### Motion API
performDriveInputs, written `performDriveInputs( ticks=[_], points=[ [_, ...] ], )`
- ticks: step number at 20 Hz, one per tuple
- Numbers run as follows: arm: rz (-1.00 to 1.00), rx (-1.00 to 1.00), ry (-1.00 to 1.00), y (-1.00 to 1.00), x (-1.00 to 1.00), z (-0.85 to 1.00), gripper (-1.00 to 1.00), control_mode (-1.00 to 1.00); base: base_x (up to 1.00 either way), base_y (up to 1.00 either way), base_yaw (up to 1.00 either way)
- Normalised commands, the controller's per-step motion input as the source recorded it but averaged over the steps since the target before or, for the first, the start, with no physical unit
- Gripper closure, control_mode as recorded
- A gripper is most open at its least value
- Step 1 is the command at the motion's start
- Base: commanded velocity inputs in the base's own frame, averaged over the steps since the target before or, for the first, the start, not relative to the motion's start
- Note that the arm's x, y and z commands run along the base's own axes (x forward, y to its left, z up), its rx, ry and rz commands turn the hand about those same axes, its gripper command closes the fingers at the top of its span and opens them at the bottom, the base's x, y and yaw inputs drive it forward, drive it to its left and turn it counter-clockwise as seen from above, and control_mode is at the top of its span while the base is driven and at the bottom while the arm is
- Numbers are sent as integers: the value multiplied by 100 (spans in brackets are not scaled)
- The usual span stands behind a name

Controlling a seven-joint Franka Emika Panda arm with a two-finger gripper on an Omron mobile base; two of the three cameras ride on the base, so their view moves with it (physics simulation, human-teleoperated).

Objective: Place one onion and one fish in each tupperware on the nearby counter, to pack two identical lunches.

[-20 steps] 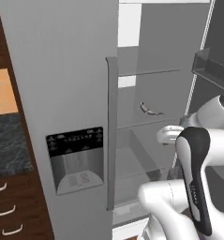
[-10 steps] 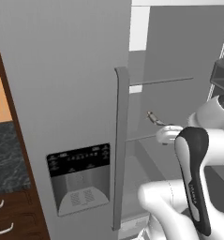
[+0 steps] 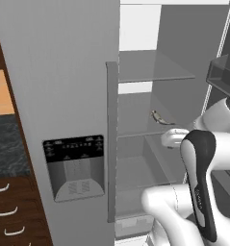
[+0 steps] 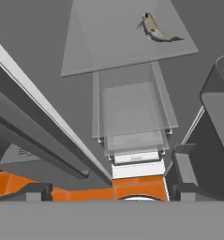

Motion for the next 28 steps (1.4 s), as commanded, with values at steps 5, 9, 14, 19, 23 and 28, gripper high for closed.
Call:
performDriveInputs(
  ticks=[5,9,14,19,23,28],
  points=[
    [0,0,0,0,0,0,-100,100,16,-3,0],
    [0,-9,-7,0,32,-1,-100,-100,0,0,0],
    [0,-19,-12,-20,64,-17,-100,-100,0,0,0],
    [0,-20,3,-22,28,-26,-100,-100,0,0,0],
    [0,-3,6,-17,34,-6,-100,-100,0,0,0],
    [0,0,8,-25,78,0,-100,-100,0,0,0]
  ],
)
